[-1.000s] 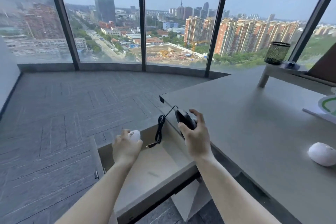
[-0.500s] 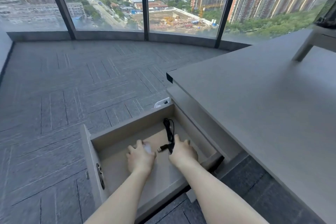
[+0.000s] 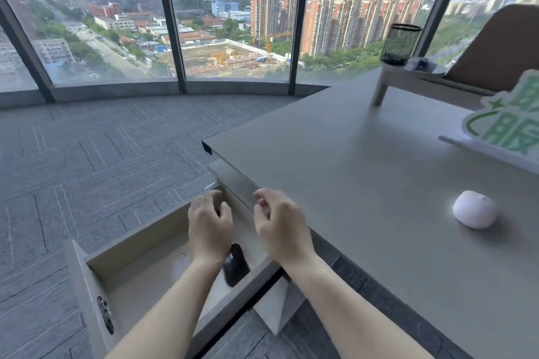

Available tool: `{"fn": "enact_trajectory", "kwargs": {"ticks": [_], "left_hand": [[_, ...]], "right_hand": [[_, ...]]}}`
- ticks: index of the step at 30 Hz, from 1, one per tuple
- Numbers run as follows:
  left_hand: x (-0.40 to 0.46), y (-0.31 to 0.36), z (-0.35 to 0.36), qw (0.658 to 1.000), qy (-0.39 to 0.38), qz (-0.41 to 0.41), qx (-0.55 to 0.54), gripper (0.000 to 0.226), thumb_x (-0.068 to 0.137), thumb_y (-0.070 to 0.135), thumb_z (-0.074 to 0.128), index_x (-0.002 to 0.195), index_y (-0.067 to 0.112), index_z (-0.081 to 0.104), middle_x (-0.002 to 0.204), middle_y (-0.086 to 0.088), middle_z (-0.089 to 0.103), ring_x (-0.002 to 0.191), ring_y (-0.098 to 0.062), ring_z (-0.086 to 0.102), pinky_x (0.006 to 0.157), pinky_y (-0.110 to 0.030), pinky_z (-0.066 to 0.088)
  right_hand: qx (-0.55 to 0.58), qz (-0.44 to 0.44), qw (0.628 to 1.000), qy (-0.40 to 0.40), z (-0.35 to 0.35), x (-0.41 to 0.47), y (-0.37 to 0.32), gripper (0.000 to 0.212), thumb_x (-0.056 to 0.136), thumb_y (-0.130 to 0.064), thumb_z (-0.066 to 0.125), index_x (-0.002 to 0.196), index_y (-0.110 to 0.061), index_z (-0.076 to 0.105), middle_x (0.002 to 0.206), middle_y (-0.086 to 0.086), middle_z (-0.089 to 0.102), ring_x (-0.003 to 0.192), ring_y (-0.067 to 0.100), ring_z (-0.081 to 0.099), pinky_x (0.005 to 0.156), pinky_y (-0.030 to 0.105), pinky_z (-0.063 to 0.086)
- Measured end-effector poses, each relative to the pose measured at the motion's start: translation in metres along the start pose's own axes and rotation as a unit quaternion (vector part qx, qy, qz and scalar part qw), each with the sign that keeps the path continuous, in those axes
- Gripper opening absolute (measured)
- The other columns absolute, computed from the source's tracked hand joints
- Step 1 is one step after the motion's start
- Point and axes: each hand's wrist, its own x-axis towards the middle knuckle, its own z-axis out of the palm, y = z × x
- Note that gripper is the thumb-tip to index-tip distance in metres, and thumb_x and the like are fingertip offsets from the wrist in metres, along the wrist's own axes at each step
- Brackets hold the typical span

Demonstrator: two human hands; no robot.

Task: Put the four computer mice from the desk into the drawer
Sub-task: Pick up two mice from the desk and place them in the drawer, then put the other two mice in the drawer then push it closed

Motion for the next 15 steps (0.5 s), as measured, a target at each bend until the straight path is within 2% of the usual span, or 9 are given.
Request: {"fn": "enact_trajectory", "kwargs": {"ticks": [3,5,8,11,13,15], "left_hand": [[-0.020,0.072,0.020,0.995,-0.042,0.070,-0.063,0.023,0.090,0.016,0.051,0.111,0.015,0.061,0.107,-0.001,0.058,0.094,-0.019,0.059,0.078,-0.025,0.042],[-0.040,0.114,0.042,0.988,-0.099,0.094,-0.078,0.025,0.089,0.017,0.051,0.113,0.016,0.061,0.111,-0.002,0.059,0.093,-0.017,0.060,0.078,-0.028,0.046],[-0.074,0.167,0.086,0.966,-0.214,0.123,-0.075,0.033,0.086,0.021,0.057,0.119,0.014,0.059,0.117,-0.008,0.058,0.104,-0.025,0.060,0.090,-0.038,0.049],[-0.114,0.210,0.130,0.937,-0.318,0.140,-0.028,0.049,0.083,0.035,0.062,0.128,0.018,0.053,0.126,-0.011,0.054,0.119,-0.028,0.052,0.099,-0.039,0.044],[-0.137,0.234,0.157,0.927,-0.339,0.158,-0.002,0.057,0.080,0.039,0.063,0.132,0.021,0.049,0.131,-0.011,0.052,0.124,-0.029,0.048,0.101,-0.038,0.042],[-0.153,0.255,0.182,0.922,-0.343,0.178,0.014,0.064,0.078,0.042,0.064,0.136,0.024,0.046,0.135,-0.012,0.052,0.125,-0.031,0.048,0.101,-0.038,0.042]], "right_hand": [[0.008,0.007,0.994,0.110,-0.083,-0.013,0.015,0.022,0.093,-0.015,0.054,0.109,-0.019,0.068,0.097,0.000,0.072,0.083,0.016,0.066,0.077,0.028,0.053],[-0.010,0.045,0.984,0.170,-0.136,-0.025,0.042,0.019,0.093,-0.017,0.054,0.106,-0.022,0.067,0.091,0.001,0.072,0.079,0.017,0.065,0.074,0.030,0.052],[-0.044,0.095,0.964,0.245,-0.207,-0.050,0.094,0.023,0.089,-0.019,0.053,0.107,-0.019,0.066,0.101,0.003,0.070,0.095,0.025,0.063,0.087,0.038,0.051],[-0.118,0.158,0.930,0.310,-0.267,-0.084,0.144,0.029,0.085,-0.017,0.056,0.112,-0.017,0.065,0.113,0.008,0.064,0.108,0.033,0.054,0.096,0.042,0.043],[-0.182,0.216,0.900,0.331,-0.296,-0.105,0.173,0.034,0.081,-0.014,0.063,0.116,-0.018,0.063,0.120,0.010,0.060,0.111,0.036,0.051,0.096,0.044,0.040],[-0.227,0.289,0.878,0.306,-0.316,-0.123,0.198,0.044,0.079,-0.020,0.065,0.123,-0.023,0.058,0.124,0.009,0.055,0.113,0.038,0.048,0.097,0.046,0.039]]}}
